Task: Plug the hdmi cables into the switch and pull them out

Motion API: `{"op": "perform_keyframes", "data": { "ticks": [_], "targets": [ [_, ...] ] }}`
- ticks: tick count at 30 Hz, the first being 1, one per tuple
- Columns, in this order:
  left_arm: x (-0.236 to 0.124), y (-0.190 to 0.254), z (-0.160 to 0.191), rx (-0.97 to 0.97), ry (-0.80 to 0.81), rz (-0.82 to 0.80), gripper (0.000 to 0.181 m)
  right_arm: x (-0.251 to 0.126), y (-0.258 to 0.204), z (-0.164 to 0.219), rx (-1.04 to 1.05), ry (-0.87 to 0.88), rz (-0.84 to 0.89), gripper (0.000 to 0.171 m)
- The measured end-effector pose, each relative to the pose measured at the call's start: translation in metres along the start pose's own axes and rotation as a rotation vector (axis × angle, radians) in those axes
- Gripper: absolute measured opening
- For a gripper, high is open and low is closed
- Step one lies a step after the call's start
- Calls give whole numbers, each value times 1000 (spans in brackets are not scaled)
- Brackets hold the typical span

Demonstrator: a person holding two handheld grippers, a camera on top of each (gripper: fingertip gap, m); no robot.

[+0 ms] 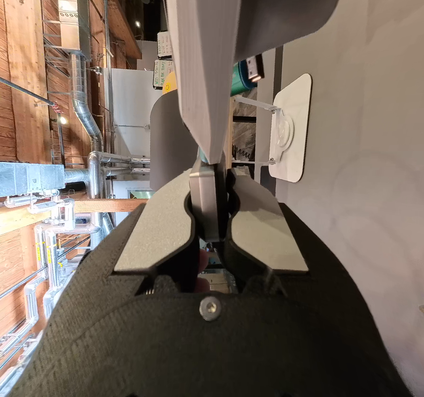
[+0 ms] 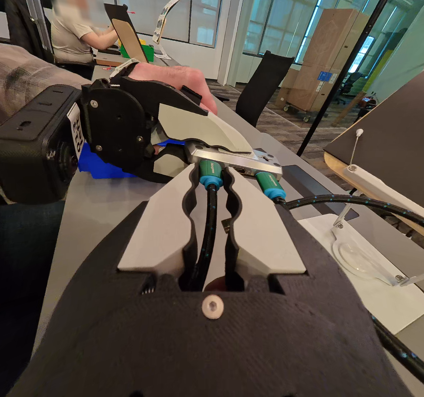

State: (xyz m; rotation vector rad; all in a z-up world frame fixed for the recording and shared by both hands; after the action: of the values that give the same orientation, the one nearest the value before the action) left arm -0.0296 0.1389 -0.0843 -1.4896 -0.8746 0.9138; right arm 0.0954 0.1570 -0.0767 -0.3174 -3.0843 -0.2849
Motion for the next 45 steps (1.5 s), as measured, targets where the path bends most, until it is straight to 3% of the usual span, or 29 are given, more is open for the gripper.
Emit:
{"op": "perform_keyframes", "data": {
  "ticks": [8,17,22,30,39,45],
  "targets": [
    [0,-5,3,-32,26,-34,22,4,-12,-11,-148,-51,116,18],
    [-5,-6,2,-65,57,-43,21,0,0,-11,113,14,-24,18],
    [-7,-8,1,-72,60,-53,22,-1,3,-12,123,27,-59,18],
    [-7,-6,5,-90,45,-40,22,5,-6,-17,-11,-47,34,18],
    [-26,-14,-6,-127,106,-67,21,-7,-4,-23,183,74,-139,19],
    [-25,-11,-1,-174,88,-60,22,-2,-15,-27,33,5,-7,18]
  ]
}}
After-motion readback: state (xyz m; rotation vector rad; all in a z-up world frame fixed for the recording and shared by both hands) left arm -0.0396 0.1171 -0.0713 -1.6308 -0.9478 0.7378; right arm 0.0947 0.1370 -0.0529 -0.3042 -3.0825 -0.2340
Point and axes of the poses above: each gripper's, where its closed fingertips meet, x out along the fingers, z out of its underside, y = z × x across the jaws, the point moved 9 cm from there along -x, back along the fingers, and after that the axes turned 9 degrees about y, right-handed, at the moved point
